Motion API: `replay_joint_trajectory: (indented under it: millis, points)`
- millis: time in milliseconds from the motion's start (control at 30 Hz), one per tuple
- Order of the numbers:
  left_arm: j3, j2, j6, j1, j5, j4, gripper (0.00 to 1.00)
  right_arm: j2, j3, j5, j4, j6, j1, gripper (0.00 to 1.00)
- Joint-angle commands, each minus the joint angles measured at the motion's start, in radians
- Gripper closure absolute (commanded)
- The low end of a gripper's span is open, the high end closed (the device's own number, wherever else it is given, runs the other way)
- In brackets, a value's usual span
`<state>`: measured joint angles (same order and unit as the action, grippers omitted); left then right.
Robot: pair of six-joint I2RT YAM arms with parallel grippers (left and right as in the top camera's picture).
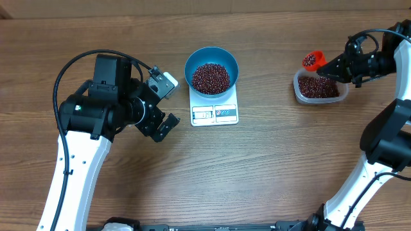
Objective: Scoop item into bowl and weigh 150g on scale
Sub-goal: 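Lift the filled scoop and carry it left over the blue bowl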
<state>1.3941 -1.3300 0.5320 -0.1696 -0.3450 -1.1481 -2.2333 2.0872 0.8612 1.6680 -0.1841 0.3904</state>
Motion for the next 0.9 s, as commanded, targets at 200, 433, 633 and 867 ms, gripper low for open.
replay_joint_trajectory:
  millis: [200,433,633,867]
  points:
    - [0.016,-0.007,0.023,-0.001,-0.014,0.0,0.0,0.045,0.007,0.061,-0.021,-0.015,-0.056,0.96]
    - [0.016,-0.007,0.023,-0.001,-0.014,0.0,0.0,0.046,0.008,0.061,-0.02,-0.015,-0.149,0.96]
    - [0.016,-0.007,0.023,-0.001,-0.014,0.0,0.0,0.046,0.01,0.06,-0.009,-0.015,-0.237,0.96]
    - [0.016,-0.007,0.023,-0.001,-0.014,0.0,0.0,0.05,0.05,0.058,0.026,-0.033,-0.314,0.97]
